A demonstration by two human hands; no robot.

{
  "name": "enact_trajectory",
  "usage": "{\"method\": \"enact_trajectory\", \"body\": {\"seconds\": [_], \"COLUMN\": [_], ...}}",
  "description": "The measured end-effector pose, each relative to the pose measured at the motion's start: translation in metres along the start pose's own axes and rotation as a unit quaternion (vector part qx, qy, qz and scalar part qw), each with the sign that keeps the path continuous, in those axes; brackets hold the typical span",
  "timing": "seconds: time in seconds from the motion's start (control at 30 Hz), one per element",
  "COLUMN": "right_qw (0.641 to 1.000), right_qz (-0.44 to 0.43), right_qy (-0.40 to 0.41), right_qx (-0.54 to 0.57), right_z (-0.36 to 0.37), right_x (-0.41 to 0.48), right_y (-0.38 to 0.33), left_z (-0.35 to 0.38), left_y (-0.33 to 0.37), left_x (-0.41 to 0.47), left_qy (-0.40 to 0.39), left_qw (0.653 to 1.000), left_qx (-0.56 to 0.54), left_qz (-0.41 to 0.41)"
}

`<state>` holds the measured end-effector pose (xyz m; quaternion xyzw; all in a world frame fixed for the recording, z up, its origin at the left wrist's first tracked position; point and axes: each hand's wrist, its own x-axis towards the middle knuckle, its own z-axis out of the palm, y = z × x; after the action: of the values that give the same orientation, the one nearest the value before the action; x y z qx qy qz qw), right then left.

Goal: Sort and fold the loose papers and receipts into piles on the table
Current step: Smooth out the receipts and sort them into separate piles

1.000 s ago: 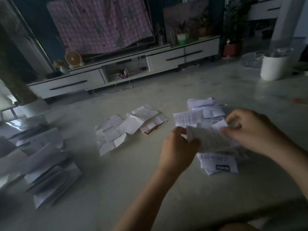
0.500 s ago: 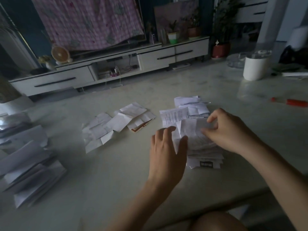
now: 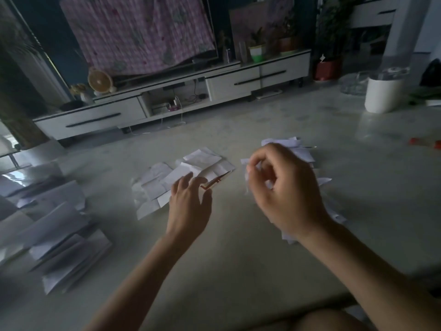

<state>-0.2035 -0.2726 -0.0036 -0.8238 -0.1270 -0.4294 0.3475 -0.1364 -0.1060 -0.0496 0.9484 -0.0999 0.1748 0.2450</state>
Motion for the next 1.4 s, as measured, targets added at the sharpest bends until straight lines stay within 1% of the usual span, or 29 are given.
{"method": "enact_trajectory", "body": {"seconds": [0.07, 0.2, 0.27, 0.33, 0.43, 0.5, 0.57, 0.63, 0.67, 0.7, 0.73, 0.77, 0.87, 0.93, 1.0, 1.03, 1.07, 1.1, 1.13, 1.17, 1.2, 1.23, 1.27, 1.3, 1.4], "right_qw": [0.999, 0.995, 0.989, 0.984, 0.978, 0.975, 0.975, 0.98, 0.983, 0.985, 0.987, 0.989, 0.995, 0.998, 0.994, 0.984, 0.967, 0.933, 0.889, 0.847, 0.822, 0.811, 0.812, 0.816, 0.846], "right_qz": [-0.023, 0.005, 0.021, 0.031, 0.034, 0.035, 0.051, 0.066, 0.068, 0.067, 0.063, 0.053, 0.027, 0.036, 0.083, 0.128, 0.178, 0.231, 0.278, 0.32, 0.347, 0.365, 0.374, 0.381, 0.373], "right_qy": [-0.028, -0.1, -0.142, -0.172, -0.205, -0.217, -0.209, -0.176, -0.156, -0.14, -0.13, -0.123, -0.09, -0.038, 0.025, 0.033, 0.017, -0.019, -0.047, -0.059, -0.061, -0.065, -0.079, -0.099, -0.146], "right_qx": [0.001, 0.027, 0.037, 0.039, 0.035, 0.037, 0.05, 0.063, 0.068, 0.07, 0.072, 0.07, 0.037, 0.028, 0.067, 0.116, 0.183, 0.274, 0.361, 0.421, 0.448, 0.453, 0.441, 0.423, 0.351], "right_z": [0.016, 0.043, 0.051, 0.053, 0.054, 0.056, 0.059, 0.061, 0.062, 0.062, 0.063, 0.062, 0.063, 0.063, 0.059, 0.054, 0.049, 0.045, 0.043, 0.042, 0.04, 0.038, 0.038, 0.039, 0.044], "right_x": [-0.006, -0.013, -0.012, -0.013, -0.016, -0.017, -0.016, -0.013, -0.012, -0.011, -0.01, -0.009, -0.009, -0.009, -0.007, -0.004, -0.002, 0.0, 0.0, -0.001, 0.0, 0.0, -0.001, -0.002, -0.007], "right_y": [-0.006, -0.01, -0.009, -0.006, -0.003, -0.002, -0.002, -0.001, 0.0, 0.001, 0.001, 0.003, 0.002, -0.002, -0.009, -0.012, -0.015, -0.018, -0.019, -0.019, -0.019, -0.022, -0.023, -0.026, -0.023], "left_z": [0.003, 0.014, 0.018, 0.02, 0.019, 0.017, 0.013, 0.002, -0.006, -0.015, -0.025, -0.033, -0.055, -0.062, -0.065, -0.067, -0.067, -0.068, -0.068, -0.067, -0.066, -0.066, -0.065, -0.066, -0.068], "left_y": [-0.016, -0.031, -0.036, -0.037, -0.035, -0.032, -0.027, -0.02, -0.016, -0.011, -0.008, -0.003, 0.007, 0.01, 0.006, 0.005, 0.003, 0.003, 0.002, 0.002, 0.001, 0.001, 0.001, 0.002, 0.003], "left_x": [0.015, 0.037, 0.043, 0.044, 0.043, 0.042, 0.041, 0.041, 0.039, 0.038, 0.035, 0.032, 0.017, 0.007, 0.0, -0.003, -0.004, -0.006, -0.007, -0.009, -0.01, -0.012, -0.013, -0.015, -0.02], "left_qy": [-0.052, -0.173, -0.206, -0.196, -0.124, -0.031, 0.077, 0.173, 0.208, 0.228, 0.227, 0.206, 0.095, 0.047, 0.029, 0.02, 0.009, 0.001, -0.005, -0.006, -0.001, 0.005, 0.01, 0.011, -0.013], "left_qw": [0.997, 0.967, 0.956, 0.96, 0.973, 0.991, 0.996, 0.982, 0.969, 0.955, 0.944, 0.933, 0.898, 0.875, 0.868, 0.866, 0.865, 0.861, 0.855, 0.85, 0.847, 0.847, 0.847, 0.847, 0.844], "left_qx": [0.064, 0.186, 0.208, 0.2, 0.192, 0.133, 0.033, -0.076, -0.127, -0.179, -0.228, -0.277, -0.415, -0.463, -0.479, -0.483, -0.487, -0.494, -0.502, -0.507, -0.511, -0.51, -0.508, -0.506, -0.516], "left_qz": [-0.011, 0.009, 0.005, 0.005, 0.02, 0.015, -0.006, -0.02, -0.035, -0.055, -0.077, -0.096, -0.115, -0.129, -0.128, -0.125, -0.123, -0.126, -0.134, -0.143, -0.149, -0.152, -0.159, -0.162, -0.149]}}
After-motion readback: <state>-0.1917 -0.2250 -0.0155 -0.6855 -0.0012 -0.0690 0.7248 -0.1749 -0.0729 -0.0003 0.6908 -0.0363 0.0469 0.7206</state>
